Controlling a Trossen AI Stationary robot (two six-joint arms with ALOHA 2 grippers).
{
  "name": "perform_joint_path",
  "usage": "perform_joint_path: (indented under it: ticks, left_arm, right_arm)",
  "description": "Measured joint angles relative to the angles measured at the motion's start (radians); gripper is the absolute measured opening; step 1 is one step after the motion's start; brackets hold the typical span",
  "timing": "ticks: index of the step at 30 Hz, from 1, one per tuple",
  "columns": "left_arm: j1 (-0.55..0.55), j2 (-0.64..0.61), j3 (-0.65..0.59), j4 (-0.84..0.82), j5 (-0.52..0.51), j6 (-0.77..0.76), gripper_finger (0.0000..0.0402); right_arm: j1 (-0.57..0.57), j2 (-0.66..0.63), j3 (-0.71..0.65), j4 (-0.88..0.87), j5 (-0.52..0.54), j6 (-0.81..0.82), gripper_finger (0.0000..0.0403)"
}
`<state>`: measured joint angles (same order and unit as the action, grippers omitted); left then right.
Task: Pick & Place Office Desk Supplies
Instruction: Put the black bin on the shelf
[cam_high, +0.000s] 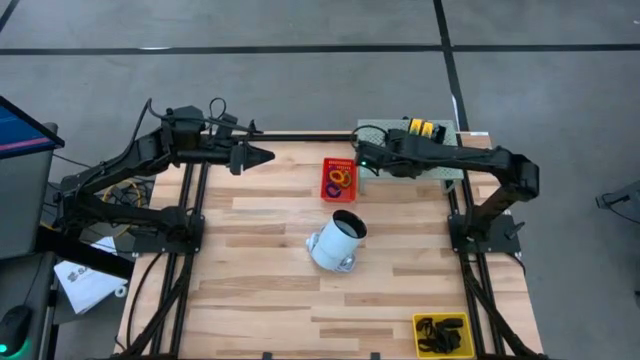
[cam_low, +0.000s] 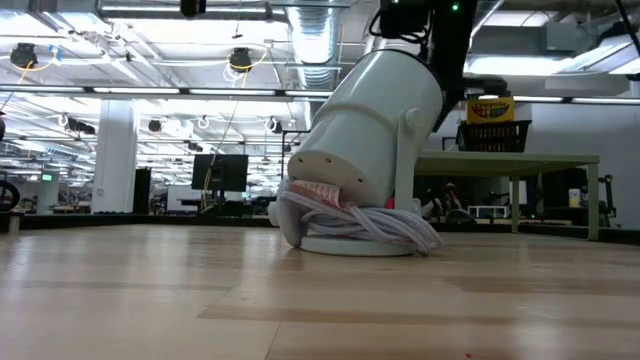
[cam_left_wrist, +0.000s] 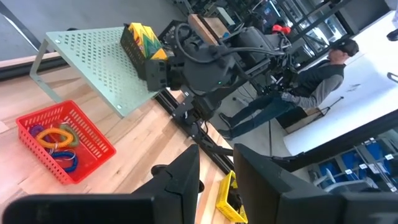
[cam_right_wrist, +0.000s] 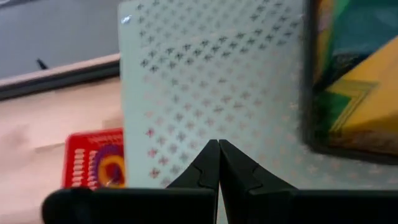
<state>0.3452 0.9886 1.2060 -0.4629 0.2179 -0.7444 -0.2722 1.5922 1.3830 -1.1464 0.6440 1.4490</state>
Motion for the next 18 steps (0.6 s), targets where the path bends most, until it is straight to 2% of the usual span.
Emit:
perform_joint_path:
  ticks: [3,18]
  left_arm:
    - [0.000,0.000,0.000,0.000,0.005,0.000,0.0094]
    - [0.000,0.000,0.000,0.047,0.019,-0.018,0.0094]
  right_arm:
    - [0.000,0.000,0.000,-0.039,0.035,0.027,0.0000]
    - [-0.011,-0.002,0.000,-0.159,0.031,0.033,0.0000]
